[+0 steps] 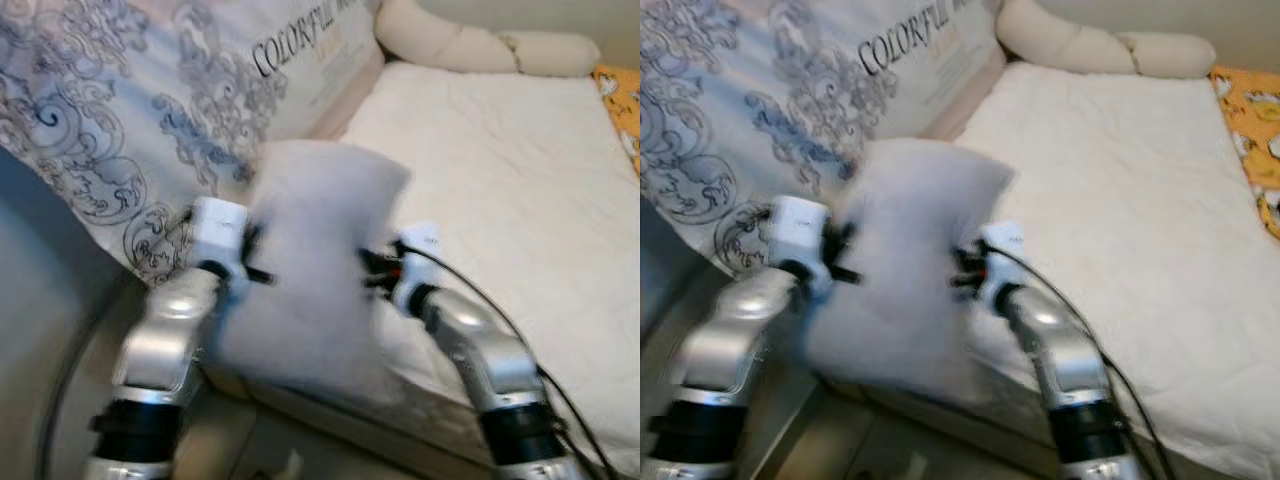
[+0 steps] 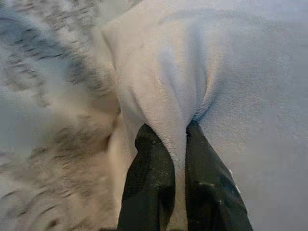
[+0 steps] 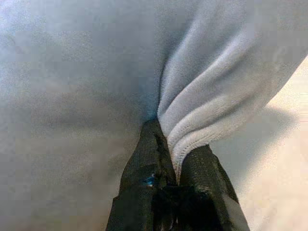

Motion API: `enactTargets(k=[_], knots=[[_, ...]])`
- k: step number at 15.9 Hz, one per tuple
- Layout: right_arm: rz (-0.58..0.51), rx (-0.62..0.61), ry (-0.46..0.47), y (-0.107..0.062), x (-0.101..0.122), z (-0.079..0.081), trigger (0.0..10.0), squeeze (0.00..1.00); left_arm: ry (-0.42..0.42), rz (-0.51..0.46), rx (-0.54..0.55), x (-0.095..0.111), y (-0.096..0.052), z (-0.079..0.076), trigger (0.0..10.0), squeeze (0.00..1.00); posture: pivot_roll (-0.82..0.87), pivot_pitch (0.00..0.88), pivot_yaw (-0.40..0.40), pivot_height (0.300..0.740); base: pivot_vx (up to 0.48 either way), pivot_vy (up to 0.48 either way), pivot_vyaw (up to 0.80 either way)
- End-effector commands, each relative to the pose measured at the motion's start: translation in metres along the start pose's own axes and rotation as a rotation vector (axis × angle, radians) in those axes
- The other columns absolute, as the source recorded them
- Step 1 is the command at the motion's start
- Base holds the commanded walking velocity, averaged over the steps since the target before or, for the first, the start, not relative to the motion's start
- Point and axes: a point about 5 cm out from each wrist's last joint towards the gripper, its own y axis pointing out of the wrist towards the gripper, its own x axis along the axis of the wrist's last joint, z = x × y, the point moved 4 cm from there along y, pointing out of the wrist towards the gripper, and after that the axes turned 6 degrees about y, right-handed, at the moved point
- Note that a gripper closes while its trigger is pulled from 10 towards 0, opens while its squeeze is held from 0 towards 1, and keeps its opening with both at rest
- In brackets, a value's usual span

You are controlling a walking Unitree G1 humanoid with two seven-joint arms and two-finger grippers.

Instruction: Clean up the room

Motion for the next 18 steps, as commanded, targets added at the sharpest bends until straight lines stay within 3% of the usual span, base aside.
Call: enactTargets(k=[1,11,14,18], knots=[[-0.044,0.063,-0.015,0.005,0.0121,0.0182,10.0,0.0,0.024,-0.042,0.039,0.0125,-0.0025,0.0133,10.0,0.0,0.03,0.0,0.035,0.74,0.341,0.0,0.0],[-0.037,0.067,0.001,0.006,0.0079,0.0198,10.0,0.0,0.038,-0.038,0.033,0.0125,-0.0029,0.0155,10.0,0.0,0.04,0.0,0.053,0.74,0.336,0.0,0.0],[-0.023,0.064,0.022,0.0057,0.0049,0.0196,10.0,0.0,0.04,-0.036,0.026,0.0123,-0.0021,0.0145,10.0,0.0,0.03,0.0,0.057,0.74,0.333,0.0,-0.68],[-0.039,0.054,0.009,0.0045,0.0057,0.0191,10.0,0.0,0.045,-0.032,0.016,0.0109,-0.0011,0.014,10.0,0.0,0.03,0.0,0.063,0.74,0.325,0.0,0.0]])
